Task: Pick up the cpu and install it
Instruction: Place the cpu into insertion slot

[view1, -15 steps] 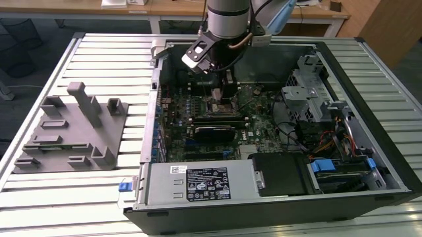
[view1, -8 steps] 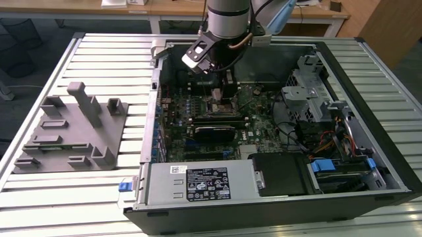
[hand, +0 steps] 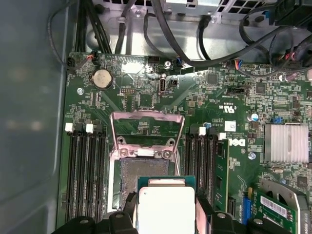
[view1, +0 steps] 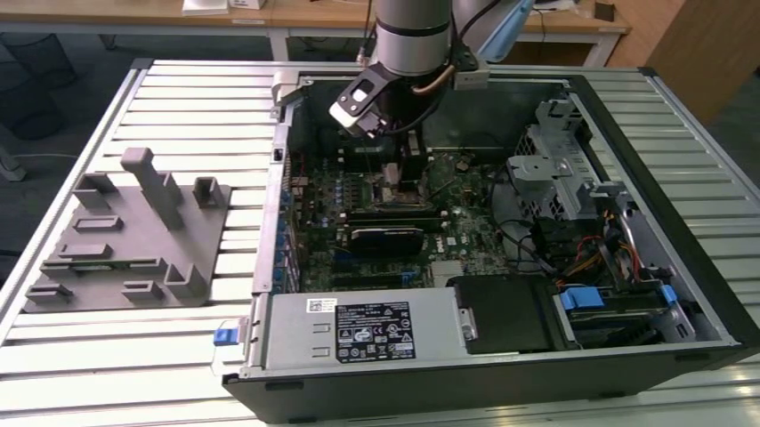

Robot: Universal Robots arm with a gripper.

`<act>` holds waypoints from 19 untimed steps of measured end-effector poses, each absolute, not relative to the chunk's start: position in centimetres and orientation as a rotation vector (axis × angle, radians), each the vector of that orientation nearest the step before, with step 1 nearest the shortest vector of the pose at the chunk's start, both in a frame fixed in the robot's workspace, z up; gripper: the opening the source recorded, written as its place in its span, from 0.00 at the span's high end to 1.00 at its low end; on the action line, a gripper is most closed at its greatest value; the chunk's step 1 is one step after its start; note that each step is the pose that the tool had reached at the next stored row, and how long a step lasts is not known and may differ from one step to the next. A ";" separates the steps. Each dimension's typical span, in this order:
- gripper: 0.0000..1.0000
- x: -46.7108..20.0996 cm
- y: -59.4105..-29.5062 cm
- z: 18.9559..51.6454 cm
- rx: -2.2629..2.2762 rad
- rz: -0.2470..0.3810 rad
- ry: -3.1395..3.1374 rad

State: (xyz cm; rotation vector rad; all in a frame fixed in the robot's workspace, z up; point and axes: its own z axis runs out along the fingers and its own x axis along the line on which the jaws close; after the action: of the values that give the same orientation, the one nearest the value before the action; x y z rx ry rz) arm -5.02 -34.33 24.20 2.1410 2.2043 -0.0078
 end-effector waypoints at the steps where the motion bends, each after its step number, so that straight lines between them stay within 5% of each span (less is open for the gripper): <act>1: 0.45 -5.0 -34.3 24.0 2.141 -0.008 2.204; 19: 0.45 -4.9 -33.3 21.0 2.109 -0.017 2.226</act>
State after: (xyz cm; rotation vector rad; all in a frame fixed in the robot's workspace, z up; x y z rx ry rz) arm -4.94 -33.34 21.03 2.1091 2.2257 -0.0168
